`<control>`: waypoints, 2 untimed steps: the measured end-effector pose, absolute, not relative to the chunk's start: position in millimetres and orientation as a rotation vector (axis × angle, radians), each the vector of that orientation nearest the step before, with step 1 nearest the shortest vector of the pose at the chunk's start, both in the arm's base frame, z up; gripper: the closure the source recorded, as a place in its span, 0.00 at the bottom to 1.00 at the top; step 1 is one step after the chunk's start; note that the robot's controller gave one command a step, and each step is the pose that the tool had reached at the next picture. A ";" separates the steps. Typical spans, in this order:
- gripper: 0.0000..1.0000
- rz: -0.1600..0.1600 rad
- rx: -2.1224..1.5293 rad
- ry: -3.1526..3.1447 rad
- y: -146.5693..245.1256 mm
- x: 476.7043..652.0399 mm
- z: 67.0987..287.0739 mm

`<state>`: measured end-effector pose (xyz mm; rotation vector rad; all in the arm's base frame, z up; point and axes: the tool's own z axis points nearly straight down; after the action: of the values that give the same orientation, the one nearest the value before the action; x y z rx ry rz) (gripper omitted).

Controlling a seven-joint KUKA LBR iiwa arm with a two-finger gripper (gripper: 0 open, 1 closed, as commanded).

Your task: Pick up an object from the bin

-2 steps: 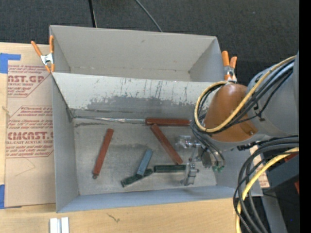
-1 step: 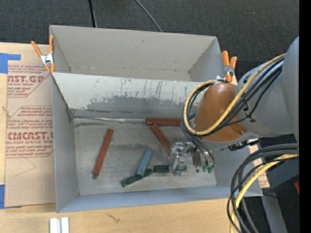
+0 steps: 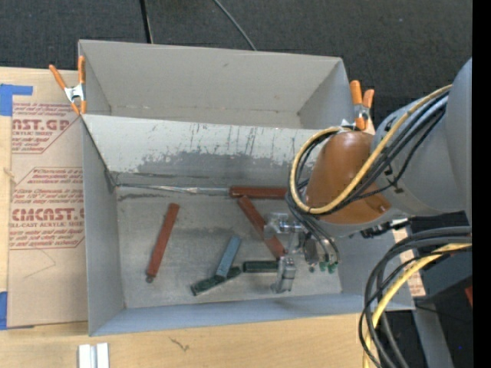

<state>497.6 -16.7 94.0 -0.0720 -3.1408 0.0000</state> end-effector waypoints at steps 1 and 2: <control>1.00 0.001 -0.073 -3.141 -16.9 497.6 94.0; 0.00 0.001 -0.073 -3.141 -16.9 497.6 94.0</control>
Offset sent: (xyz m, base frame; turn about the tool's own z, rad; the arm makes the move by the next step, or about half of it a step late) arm 0.0000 0.0000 0.0000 0.0000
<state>497.6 -16.9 94.0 -0.0728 -3.1407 0.0006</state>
